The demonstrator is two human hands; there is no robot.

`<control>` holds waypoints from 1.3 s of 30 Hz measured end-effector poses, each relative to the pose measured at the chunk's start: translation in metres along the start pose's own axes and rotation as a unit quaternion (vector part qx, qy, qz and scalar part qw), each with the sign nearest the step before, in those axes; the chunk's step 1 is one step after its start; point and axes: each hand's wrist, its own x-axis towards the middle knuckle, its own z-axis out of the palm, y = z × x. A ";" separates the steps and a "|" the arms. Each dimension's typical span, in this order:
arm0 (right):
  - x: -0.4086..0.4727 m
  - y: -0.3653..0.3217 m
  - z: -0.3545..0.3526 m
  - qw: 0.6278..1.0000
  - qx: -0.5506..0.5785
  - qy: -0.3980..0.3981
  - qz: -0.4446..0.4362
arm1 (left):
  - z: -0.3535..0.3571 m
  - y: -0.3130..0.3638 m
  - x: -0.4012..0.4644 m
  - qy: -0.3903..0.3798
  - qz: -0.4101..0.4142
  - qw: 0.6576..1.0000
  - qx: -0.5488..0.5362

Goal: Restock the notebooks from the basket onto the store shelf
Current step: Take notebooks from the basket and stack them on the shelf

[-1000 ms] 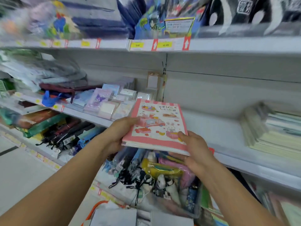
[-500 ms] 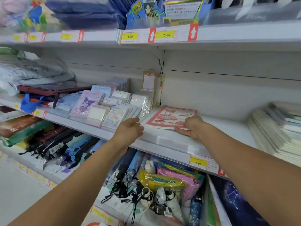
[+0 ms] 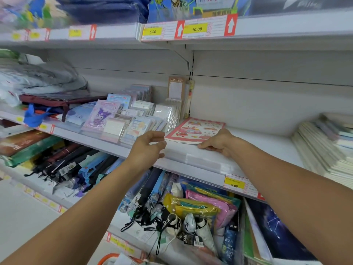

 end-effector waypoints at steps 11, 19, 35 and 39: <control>-0.034 -0.012 -0.002 0.965 -0.251 0.078 0.000 | -0.010 -0.003 -0.047 -0.003 -0.034 0.998 0.059; -0.039 -0.006 0.008 0.953 -0.288 0.084 -0.036 | -0.007 0.012 -0.026 0.007 0.079 0.965 0.249; -0.020 0.008 -0.002 0.968 -0.215 0.117 -0.059 | 0.055 0.010 0.065 -0.043 -0.046 0.910 0.410; -0.021 0.004 -0.005 0.968 -0.228 0.093 -0.051 | 0.045 0.002 0.065 -0.041 -0.042 0.930 0.363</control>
